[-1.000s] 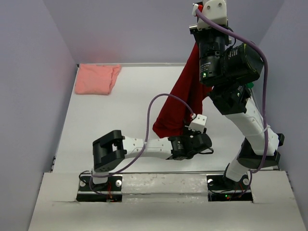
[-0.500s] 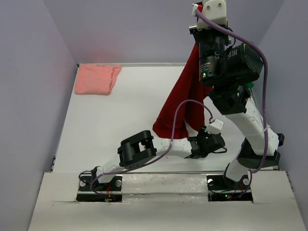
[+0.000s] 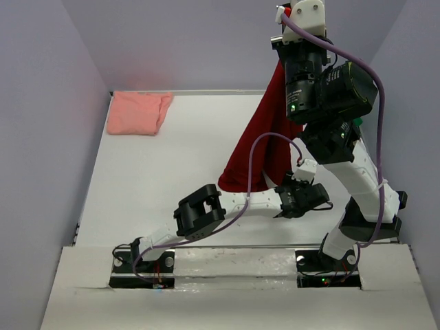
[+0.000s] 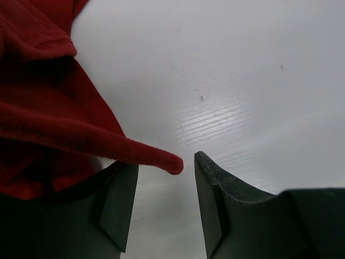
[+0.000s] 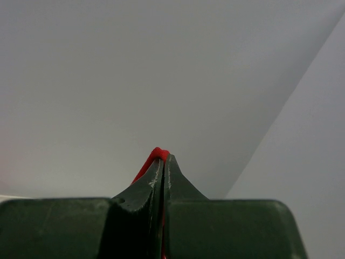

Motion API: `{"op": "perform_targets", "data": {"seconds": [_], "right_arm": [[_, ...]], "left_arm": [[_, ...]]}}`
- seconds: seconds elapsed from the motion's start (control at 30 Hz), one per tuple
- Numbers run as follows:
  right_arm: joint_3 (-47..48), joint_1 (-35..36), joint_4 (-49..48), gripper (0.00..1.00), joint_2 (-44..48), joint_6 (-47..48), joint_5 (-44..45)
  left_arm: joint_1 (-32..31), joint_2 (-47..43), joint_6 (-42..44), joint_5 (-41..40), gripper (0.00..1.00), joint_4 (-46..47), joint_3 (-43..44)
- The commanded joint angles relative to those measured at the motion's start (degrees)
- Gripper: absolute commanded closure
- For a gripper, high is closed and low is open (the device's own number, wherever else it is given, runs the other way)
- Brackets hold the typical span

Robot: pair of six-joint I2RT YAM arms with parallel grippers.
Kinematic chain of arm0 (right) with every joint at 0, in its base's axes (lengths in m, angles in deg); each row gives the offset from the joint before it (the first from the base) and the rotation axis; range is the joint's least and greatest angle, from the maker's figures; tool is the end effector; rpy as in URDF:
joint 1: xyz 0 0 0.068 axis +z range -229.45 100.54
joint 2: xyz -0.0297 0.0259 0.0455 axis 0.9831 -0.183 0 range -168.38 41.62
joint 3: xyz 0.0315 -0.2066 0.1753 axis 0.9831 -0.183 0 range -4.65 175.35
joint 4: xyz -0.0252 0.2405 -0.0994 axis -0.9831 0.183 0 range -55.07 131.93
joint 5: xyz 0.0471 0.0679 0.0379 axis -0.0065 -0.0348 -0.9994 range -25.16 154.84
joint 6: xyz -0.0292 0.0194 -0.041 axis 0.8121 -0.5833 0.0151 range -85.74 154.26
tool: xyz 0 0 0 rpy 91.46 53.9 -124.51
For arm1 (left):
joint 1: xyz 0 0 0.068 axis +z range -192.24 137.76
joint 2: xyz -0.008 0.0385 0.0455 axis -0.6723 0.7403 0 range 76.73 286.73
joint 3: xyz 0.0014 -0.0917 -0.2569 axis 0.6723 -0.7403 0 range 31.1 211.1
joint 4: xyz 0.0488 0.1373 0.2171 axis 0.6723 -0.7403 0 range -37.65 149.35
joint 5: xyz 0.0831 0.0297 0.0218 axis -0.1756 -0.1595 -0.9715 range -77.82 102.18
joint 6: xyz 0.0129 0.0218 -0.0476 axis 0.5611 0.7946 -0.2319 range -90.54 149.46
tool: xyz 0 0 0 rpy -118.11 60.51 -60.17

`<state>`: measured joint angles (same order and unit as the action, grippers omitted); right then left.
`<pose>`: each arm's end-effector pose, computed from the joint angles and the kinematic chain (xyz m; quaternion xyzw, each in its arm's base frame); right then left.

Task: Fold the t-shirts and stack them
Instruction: Flatten the tshirt out

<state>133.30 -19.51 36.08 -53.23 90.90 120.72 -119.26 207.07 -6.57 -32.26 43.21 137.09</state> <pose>0.1507 0.2017 0.6506 -0.0811 0.5531 -0.1674 0.8121 0.1398 -0.4957 0.2038 0.1460 0.8429 -0.1339 0.5002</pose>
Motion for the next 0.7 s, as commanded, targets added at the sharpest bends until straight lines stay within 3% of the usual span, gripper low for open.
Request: {"op": "perform_targets", "data": {"seconds": [0.0, 0.07, 0.2, 0.23, 0.3, 0.67], "right_arm": [[2.41, -0.26, 0.43, 1.00, 0.98, -1.36, -1.74], [2.32, -0.26, 0.52, 1.00, 1.16, -1.36, -1.65], [2.06, -0.26, 0.52, 1.00, 1.60, -1.36, -2.00], [1.97, -0.26, 0.61, 1.00, 1.77, -1.79, -2.17], [1.97, -0.26, 0.70, 1.00, 1.77, -1.54, -2.00], [-1.98, -3.34, 3.85, 1.00, 1.68, -5.92, -2.35]], "left_arm": [[1.07, 2.46, -5.36, -5.39, 0.44, -7.94, 5.01], [1.86, 2.98, -5.37, -5.13, 0.44, -7.07, 4.66], [3.01, 3.34, -5.98, -4.42, 0.56, -6.27, 3.52], [3.53, 3.34, -6.33, -4.51, 0.77, -6.79, 3.52], [3.62, 3.25, -7.21, -4.68, 1.00, -7.59, 3.34], [-0.32, -1.75, -17.22, -11.80, 1.00, -20.94, 0.89]]}}
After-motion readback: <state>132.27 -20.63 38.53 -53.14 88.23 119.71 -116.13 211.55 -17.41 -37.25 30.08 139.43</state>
